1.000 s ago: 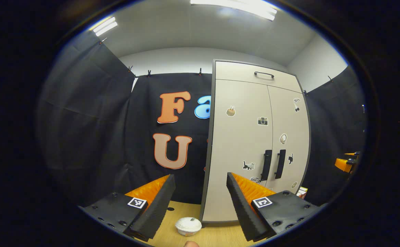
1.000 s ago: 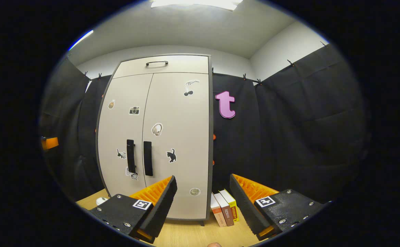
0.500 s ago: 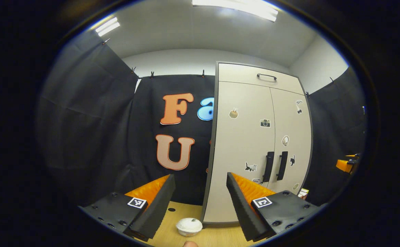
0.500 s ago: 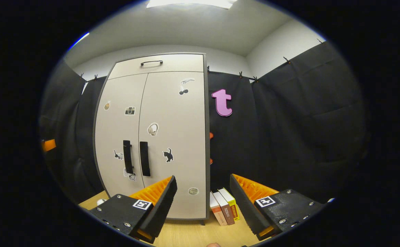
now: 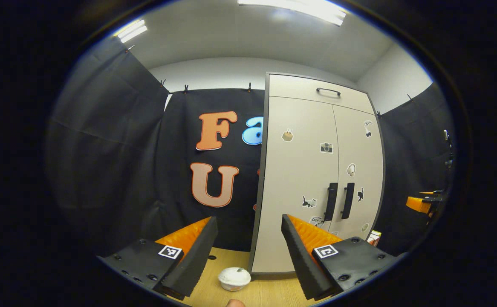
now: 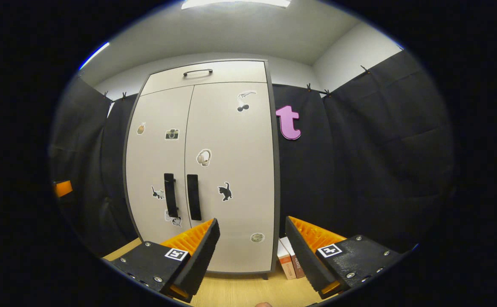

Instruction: Open the right door of the double-door shoe cabinet with the right hand, and open the left door with the left hand.

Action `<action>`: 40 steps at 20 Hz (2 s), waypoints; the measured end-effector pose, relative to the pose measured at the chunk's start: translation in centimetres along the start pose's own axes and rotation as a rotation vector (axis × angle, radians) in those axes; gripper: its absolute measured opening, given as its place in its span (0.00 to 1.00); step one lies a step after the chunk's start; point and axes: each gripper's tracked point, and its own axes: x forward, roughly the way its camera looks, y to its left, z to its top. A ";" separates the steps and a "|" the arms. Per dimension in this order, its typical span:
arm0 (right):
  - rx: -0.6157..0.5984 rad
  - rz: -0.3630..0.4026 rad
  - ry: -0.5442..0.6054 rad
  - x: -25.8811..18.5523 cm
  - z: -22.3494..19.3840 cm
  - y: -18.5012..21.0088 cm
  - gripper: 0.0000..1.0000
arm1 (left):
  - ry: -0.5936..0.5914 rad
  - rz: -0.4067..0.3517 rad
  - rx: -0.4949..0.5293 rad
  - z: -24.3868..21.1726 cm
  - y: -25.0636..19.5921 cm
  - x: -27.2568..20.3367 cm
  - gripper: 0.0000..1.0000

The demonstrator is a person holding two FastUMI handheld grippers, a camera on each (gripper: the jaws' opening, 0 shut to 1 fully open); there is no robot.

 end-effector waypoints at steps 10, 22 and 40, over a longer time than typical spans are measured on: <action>0.028 0.102 0.066 7.2 -0.7 7.5 0.95 | 0.035 0.033 0.014 -1.7 3.0 -0.3 0.96; -0.002 0.091 0.086 16.1 -2.5 12.9 0.93 | 0.027 0.066 0.022 -2.6 5.6 -0.2 0.96; 0.040 0.055 0.134 20.3 -4.9 13.8 0.35 | 0.011 0.084 0.014 -2.6 6.3 -0.5 0.96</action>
